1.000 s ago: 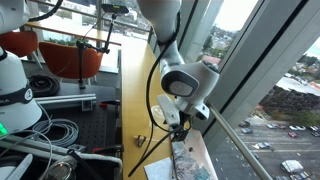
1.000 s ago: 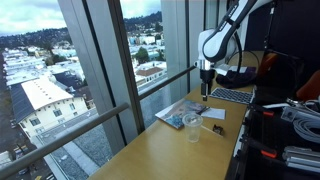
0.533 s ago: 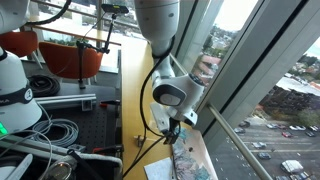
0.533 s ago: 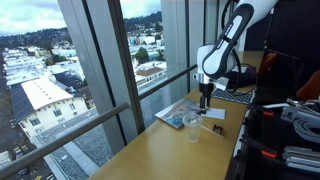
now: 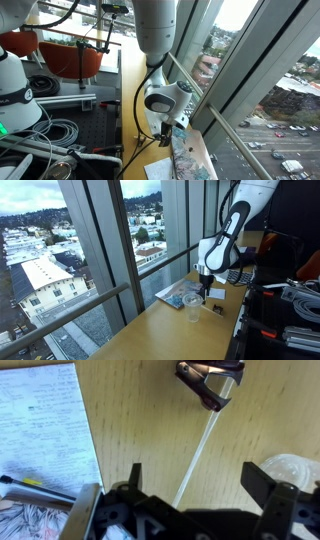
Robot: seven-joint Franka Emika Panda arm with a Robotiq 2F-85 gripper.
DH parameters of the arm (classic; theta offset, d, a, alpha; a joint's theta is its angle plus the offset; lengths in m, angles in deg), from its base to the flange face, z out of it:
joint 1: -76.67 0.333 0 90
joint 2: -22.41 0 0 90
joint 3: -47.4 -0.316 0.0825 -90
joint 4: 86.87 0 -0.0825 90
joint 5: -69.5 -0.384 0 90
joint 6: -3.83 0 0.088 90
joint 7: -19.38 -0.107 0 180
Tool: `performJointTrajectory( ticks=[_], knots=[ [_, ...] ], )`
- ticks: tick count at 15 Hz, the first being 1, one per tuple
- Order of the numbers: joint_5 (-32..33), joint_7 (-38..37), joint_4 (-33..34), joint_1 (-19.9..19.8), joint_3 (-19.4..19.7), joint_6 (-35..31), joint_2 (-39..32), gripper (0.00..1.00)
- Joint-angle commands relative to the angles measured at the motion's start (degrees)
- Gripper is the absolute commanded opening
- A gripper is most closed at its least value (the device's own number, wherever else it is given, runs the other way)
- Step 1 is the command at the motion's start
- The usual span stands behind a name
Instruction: Put the straw in the plastic cup
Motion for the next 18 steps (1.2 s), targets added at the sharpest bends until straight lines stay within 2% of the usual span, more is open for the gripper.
performJointTrajectory(
  ticks=[1,4,5,6,14,16,18],
  knots=[
    [2.53,-3.50,-0.07,1.67,0.78,-3.95,-2.60,1.00],
    [3.63,-5.37,-0.09,2.95,1.29,-5.52,-4.26,1.00],
    [4.00,-5.91,-0.22,3.40,1.46,-5.89,-4.59,0.82],
    [4.26,-6.24,-0.18,3.63,1.53,-6.15,-4.91,0.72],
    [5.50,-8.05,-0.64,4.93,2.92,-6.66,-4.14,0.13],
    [5.76,-8.12,-0.69,4.71,3.13,-6.74,-4.07,0.00],
    [5.85,-8.14,-0.76,4.63,3.28,-6.61,-3.90,0.00]
  ],
)
